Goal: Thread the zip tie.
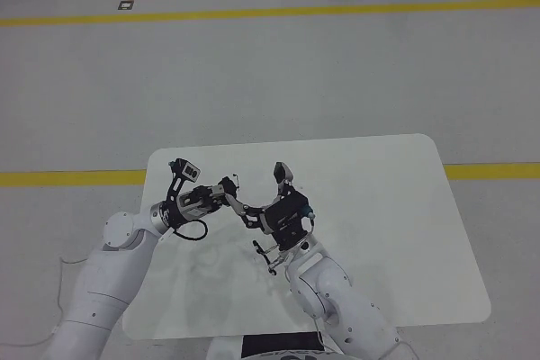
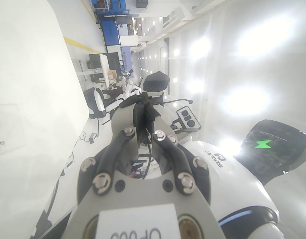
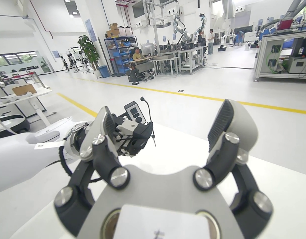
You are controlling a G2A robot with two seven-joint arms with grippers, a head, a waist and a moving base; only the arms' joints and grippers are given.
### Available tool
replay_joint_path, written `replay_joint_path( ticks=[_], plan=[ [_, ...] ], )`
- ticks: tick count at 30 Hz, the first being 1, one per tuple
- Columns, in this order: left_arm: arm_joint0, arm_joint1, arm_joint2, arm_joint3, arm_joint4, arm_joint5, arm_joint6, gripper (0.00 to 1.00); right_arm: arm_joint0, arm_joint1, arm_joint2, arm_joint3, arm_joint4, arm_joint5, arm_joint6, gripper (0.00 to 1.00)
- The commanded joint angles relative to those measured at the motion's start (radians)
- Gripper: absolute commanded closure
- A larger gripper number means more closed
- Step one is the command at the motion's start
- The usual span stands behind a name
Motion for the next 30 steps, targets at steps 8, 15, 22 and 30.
replay_joint_path(
  ticks=[8, 15, 22, 30],
  plan=[
    [0.017, 0.004, -0.035, 0.000, -0.143, 0.105, -0.002, 1.00, 0.065, 0.044, 0.016, 0.056, -0.116, 0.004, -0.049, 0.00],
    [0.009, 0.010, -0.058, 0.032, -0.275, 0.239, -0.089, 1.00, 0.218, 0.176, -0.140, 0.158, -0.116, 0.160, -0.132, 0.00],
    [-0.008, 0.011, -0.063, 0.031, -0.256, 0.199, -0.111, 1.00, 0.336, 0.251, -0.301, 0.195, -0.116, 0.287, -0.119, 0.00],
    [0.001, 0.005, -0.039, 0.011, -0.322, 0.260, -0.091, 1.00, 0.354, 0.254, -0.315, 0.205, -0.116, 0.267, -0.132, 0.00]
  ],
)
